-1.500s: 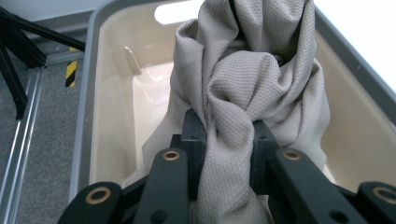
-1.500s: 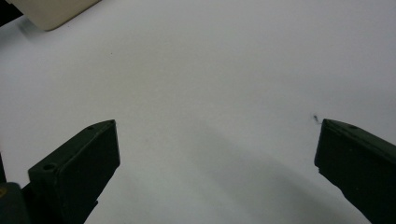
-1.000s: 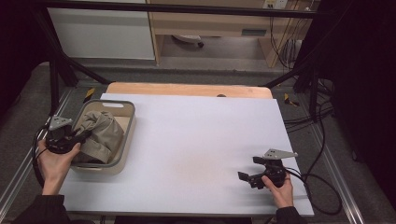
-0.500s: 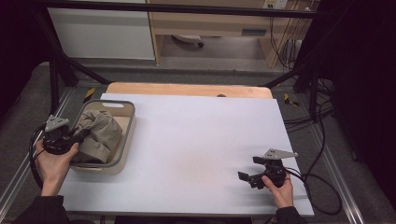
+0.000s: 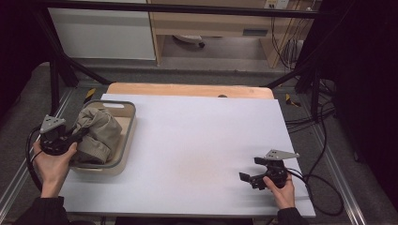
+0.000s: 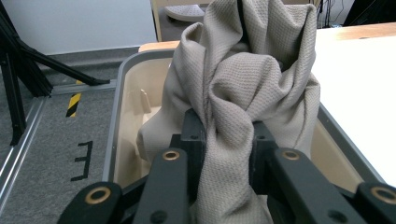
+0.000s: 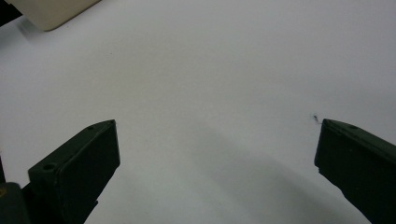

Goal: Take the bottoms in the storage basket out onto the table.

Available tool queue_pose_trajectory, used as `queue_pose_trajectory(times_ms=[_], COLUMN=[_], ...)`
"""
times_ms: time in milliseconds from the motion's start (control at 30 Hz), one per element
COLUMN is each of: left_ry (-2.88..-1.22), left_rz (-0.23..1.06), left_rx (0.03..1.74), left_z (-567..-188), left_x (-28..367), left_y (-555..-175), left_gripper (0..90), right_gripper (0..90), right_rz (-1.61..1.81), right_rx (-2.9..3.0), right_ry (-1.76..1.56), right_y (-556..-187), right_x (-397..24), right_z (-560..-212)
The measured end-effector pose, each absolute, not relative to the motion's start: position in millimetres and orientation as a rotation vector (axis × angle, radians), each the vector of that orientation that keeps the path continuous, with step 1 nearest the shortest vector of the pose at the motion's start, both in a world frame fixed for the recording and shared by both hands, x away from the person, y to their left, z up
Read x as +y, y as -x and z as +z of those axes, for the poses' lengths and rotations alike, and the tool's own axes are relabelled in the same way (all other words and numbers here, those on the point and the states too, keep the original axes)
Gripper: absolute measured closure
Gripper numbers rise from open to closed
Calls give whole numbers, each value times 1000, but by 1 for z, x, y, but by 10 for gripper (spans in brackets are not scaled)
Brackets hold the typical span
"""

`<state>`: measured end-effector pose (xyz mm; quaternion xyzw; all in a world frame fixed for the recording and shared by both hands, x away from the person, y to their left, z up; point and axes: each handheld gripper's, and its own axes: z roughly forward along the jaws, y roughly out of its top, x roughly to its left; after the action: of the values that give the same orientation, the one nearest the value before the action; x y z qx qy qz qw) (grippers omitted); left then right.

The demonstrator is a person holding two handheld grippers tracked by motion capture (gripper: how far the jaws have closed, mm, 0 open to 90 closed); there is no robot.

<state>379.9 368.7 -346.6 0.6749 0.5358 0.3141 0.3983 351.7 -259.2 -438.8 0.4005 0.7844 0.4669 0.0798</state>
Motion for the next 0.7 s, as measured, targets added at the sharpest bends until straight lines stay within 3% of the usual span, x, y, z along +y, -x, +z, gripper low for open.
queue_pose_trajectory(times_ms=[700], left_ry=[-1655], left_rz=[812], left_rx=[1310], left_z=[-337], left_x=[364], left_y=[-373], left_gripper=[742], right_gripper=[6], right_rz=[1394], right_rx=[2347], right_ry=[-1198], right_y=[-352], right_x=[-259], right_z=[-439])
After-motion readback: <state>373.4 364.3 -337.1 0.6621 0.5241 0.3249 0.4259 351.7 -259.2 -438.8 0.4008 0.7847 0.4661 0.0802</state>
